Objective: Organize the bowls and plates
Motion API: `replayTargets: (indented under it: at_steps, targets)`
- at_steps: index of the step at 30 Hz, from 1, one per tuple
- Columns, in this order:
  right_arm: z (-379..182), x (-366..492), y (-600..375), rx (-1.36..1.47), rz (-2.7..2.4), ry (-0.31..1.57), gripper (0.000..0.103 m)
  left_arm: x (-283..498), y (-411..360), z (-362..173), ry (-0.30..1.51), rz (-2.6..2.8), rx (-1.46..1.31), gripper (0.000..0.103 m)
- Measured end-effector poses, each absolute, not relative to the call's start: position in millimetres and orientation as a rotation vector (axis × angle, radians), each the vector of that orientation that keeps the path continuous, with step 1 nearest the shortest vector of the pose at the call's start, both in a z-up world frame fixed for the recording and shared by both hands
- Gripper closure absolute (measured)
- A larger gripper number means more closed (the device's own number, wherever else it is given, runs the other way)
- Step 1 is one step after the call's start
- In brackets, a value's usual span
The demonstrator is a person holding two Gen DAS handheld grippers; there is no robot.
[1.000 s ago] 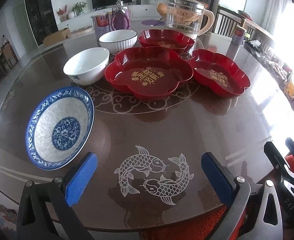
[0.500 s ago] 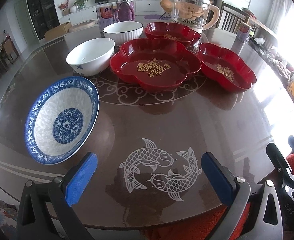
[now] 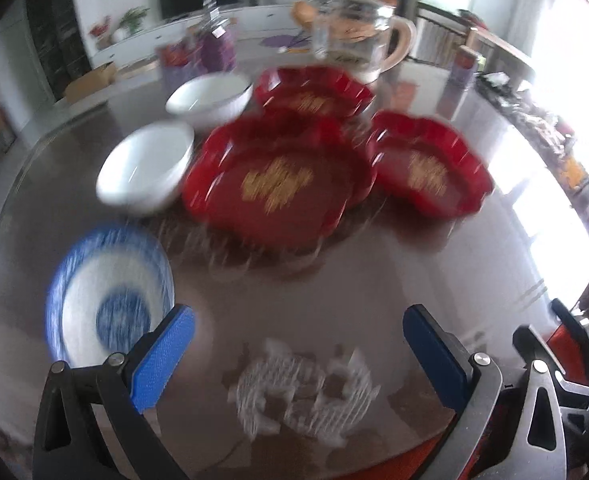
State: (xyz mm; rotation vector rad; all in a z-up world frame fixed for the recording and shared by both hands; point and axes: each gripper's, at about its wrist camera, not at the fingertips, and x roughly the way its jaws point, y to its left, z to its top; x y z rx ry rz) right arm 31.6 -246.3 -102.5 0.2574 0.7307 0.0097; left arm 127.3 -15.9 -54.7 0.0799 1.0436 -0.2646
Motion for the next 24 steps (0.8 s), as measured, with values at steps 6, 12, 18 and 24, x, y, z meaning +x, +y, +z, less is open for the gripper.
replayTargets:
  at_steps: [6,12,18,24]
  targets:
    - [-103.0,80.8,-314.4,0.453,0.037,0.827,0.005,213.6,-58.2,-32.1,1.022,-0.352,0.125,0.0]
    - [-105.4,133.8,-357.9,0.525,-0.004,0.94,0.005,279.7,-113.3,-66.0,1.104,-0.342,0.267,0.015]
    - [-103.3,173.7,-375.5,0.585,0.001,0.97,0.005,304.5,-136.8,-91.7,1.18,-0.348,0.264,0.032]
    - [-108.6,209.0,-383.3,0.563,-0.021,1.014,0.007,309.5,-149.1,-104.6,1.183,-0.319,0.308,0.041]
